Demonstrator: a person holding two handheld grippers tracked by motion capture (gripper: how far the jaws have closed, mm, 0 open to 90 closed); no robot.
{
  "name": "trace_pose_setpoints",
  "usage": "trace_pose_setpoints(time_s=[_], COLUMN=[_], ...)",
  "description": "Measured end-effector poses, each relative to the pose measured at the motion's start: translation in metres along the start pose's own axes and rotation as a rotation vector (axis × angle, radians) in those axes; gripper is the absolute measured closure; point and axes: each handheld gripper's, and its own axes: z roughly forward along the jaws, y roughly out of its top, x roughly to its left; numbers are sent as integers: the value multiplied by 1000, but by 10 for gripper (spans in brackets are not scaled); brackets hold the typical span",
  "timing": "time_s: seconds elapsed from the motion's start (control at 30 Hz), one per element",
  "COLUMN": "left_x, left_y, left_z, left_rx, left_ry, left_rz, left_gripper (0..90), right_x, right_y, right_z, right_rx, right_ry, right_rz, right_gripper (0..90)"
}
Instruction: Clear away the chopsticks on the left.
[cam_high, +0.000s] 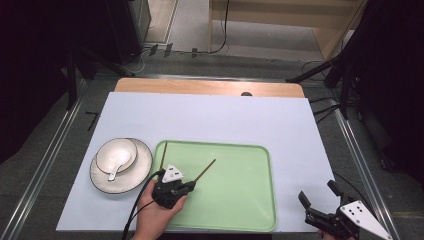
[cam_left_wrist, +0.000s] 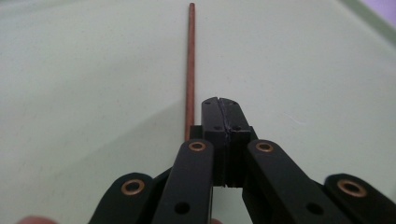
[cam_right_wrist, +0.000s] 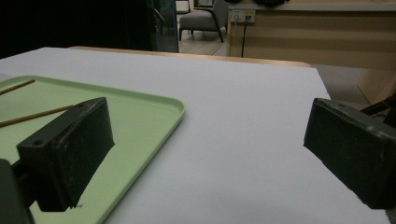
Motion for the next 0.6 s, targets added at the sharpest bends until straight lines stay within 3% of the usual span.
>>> trace_pose_setpoints(time_s=[0.1,0.2,0.47,0.6], left_x=[-2,2,26,34], left_y=[4,6,5,2], left_z=[11,14,2,-2], left_rx=[36,27,8,13], left_ry=[22,38,141,167], left_rz=[18,-11,-89,-99], left_gripper=[900,900,900,900], right_x=[1,1,0,1], right_y=[0,0,0,0], right_z=[0,0,2,2], right_rx=[-1,-1,-3,-1], right_ry=[3,5,13,15], right_rz=[-1,1,0,0], right_gripper=[16,16,16,16])
